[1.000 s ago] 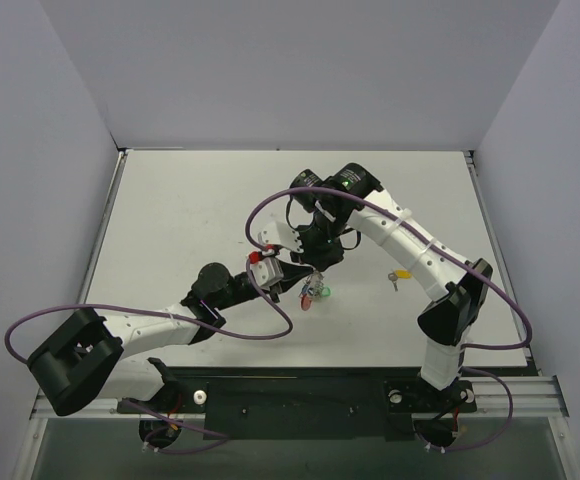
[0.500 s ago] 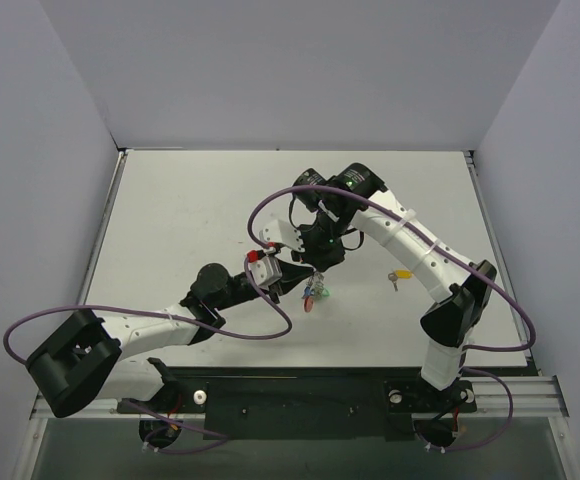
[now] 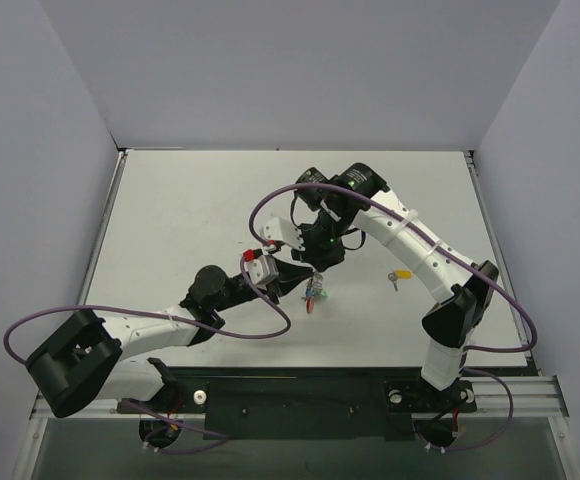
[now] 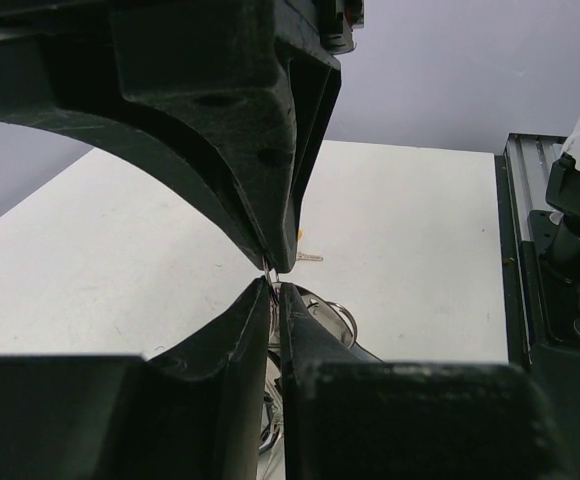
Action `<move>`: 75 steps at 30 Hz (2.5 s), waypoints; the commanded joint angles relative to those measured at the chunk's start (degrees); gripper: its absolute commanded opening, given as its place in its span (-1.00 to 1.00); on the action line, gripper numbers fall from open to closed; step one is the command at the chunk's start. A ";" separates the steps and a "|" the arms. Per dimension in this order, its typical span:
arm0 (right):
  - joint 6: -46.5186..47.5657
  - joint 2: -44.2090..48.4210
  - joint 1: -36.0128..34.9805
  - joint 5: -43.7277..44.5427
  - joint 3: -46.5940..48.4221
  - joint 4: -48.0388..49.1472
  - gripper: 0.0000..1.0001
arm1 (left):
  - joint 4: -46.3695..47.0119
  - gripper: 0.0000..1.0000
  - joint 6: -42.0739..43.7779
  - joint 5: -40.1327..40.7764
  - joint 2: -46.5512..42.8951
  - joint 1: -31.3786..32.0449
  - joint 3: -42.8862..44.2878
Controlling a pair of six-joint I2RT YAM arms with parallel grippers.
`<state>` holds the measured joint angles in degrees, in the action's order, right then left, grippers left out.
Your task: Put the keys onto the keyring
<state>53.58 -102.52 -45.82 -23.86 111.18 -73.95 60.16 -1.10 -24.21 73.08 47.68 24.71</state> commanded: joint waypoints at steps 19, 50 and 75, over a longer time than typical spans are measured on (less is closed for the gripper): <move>1.88 3.12 0.03 -1.37 -0.96 -10.95 -1.00 | 6.64 -0.63 -4.87 0.48 -0.57 -1.27 1.75; 0.04 4.17 2.93 -7.25 -1.13 -9.46 -0.34 | 6.88 -1.00 -9.96 2.92 -1.87 -1.71 -0.52; 13.76 9.27 14.18 -41.80 -14.41 9.00 0.02 | 33.88 -1.00 -23.95 9.97 -4.35 -1.19 -6.87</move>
<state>70.48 -91.72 -31.22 -60.71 94.21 -65.71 71.48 -23.66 -14.46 68.45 46.09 14.66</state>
